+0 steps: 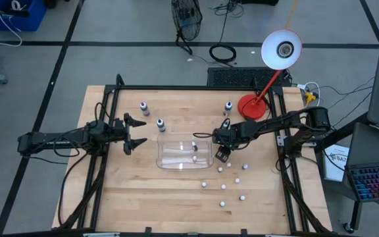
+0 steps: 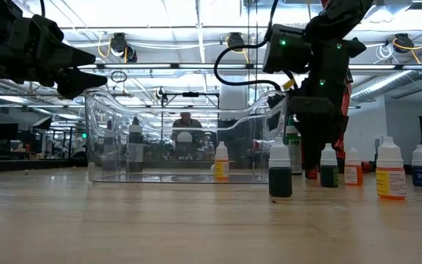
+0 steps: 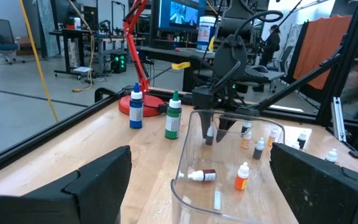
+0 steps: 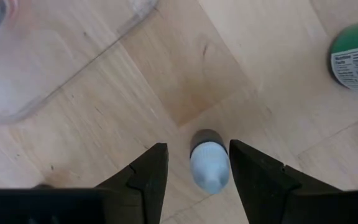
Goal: Pick & Place food coloring
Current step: Put the red food coloring bottle into the transparent bin
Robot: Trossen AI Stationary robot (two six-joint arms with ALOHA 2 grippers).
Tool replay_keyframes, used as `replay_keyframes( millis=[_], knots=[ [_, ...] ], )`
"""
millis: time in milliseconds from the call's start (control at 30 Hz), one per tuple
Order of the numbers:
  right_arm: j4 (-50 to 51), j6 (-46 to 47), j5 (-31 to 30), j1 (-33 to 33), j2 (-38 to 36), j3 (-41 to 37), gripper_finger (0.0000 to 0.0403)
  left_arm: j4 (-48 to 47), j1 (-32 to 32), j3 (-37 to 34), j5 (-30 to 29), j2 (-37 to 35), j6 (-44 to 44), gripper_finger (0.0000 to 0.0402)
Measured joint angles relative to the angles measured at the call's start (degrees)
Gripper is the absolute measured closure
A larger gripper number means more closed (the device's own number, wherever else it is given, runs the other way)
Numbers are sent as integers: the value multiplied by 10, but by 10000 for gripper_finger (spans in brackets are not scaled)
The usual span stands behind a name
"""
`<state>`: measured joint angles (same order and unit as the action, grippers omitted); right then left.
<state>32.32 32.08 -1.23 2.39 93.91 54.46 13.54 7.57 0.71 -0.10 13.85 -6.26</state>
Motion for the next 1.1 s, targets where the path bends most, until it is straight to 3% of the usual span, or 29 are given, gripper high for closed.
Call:
replay_keyframes(
  millis=[300,600,667,900,1100],
  knots=[
    [0,-1,-2,2,0,0,249,0,0,0,0,0,0,23],
    [-1,-31,-2,2,0,0,348,0,0,0,0,0,0,23],
    [-7,-49,-7,-1,0,0,349,0,0,0,0,0,0,23],
    [2,-75,-71,-27,-17,6,349,0,0,0,0,0,0,23],
    [87,-71,-135,-73,-37,85,349,0,0,0,0,0,0,23]
  ],
)
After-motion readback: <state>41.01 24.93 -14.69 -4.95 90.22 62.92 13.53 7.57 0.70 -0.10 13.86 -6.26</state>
